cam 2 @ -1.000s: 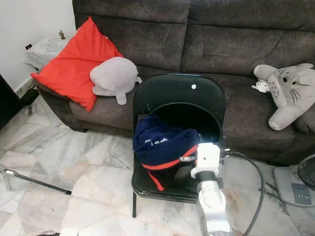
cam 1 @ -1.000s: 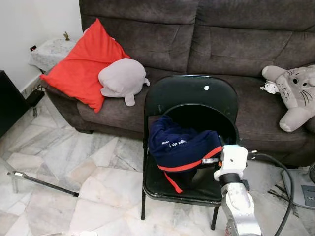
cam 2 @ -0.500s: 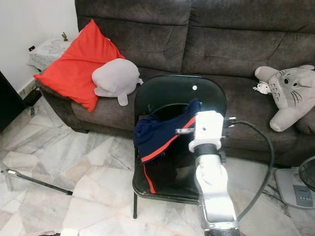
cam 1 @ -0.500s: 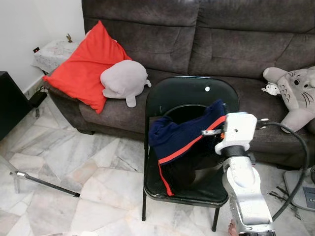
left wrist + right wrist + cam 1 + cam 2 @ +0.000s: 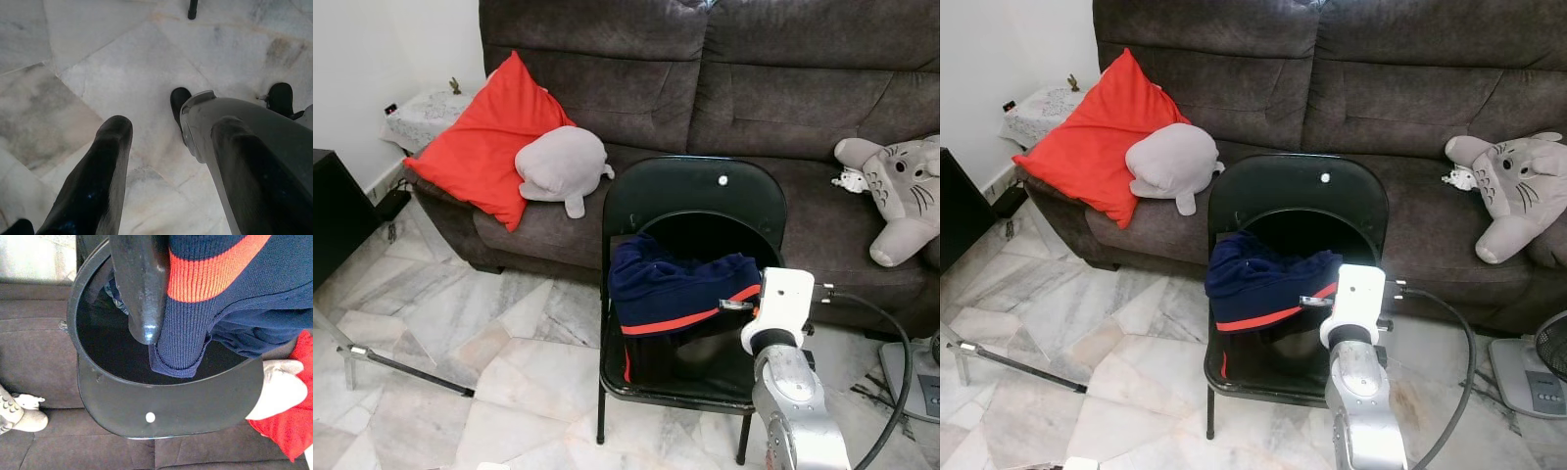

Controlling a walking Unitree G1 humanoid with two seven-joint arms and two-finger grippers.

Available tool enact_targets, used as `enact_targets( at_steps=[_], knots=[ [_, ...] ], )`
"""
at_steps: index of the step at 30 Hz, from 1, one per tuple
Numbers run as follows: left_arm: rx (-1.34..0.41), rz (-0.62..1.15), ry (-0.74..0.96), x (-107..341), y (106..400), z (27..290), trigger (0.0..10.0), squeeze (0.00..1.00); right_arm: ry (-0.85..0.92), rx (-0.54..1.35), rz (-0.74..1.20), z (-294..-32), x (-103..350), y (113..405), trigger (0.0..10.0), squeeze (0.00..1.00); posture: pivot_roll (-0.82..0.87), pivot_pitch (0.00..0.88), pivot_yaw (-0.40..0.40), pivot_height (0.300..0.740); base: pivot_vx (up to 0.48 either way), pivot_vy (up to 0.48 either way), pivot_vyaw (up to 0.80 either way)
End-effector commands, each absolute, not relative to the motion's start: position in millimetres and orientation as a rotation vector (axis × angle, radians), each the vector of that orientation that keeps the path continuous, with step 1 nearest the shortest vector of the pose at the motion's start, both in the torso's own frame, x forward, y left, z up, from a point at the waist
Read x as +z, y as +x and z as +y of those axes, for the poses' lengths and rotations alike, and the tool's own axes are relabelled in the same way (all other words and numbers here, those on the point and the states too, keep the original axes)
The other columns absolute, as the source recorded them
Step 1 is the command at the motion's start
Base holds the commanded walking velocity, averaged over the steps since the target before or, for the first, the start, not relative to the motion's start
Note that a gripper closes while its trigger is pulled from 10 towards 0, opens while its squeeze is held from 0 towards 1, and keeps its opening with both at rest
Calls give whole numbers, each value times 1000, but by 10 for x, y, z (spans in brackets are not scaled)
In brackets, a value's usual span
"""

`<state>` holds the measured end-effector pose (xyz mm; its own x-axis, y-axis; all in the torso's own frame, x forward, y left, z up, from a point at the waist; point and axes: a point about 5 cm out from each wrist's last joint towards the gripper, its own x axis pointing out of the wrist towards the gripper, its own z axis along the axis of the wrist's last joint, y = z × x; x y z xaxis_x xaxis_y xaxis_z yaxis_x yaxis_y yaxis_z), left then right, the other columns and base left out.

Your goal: Hang hanger

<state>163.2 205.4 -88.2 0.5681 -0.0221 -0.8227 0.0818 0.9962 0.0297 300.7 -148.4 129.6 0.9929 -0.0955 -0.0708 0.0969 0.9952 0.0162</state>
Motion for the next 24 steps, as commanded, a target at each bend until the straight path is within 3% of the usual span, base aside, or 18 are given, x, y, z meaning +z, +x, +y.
enact_targets(
  at_steps=[1, 8, 15, 24],
  knots=[
    [-58, 1009, 68, -923, 1528, 2089, 10000, 0, 23, -92, 30, -1460, 1408, 3019, 10000, 0, -86, 67, 69, 721, 0, 0, 0],
    [-52, 1004, 72, -919, 1535, 2093, 10000, 0, 48, -112, 24, -1492, 1354, 2977, 10000, 0, -77, 80, 67, 721, 0, 0, 0],
    [-42, 1001, 75, -919, 1535, 2098, 10000, 0, 9, -144, -66, -1564, 1504, 2982, 10000, 0, -81, 91, 65, 721, 0, 0, 779],
    [-39, 1000, 73, -919, 1540, 2090, 10000, 0, 9, -202, -48, -1674, 1456, 3000, 10000, 0, -78, 96, 63, 721, 0, 0, 780]
  ],
)
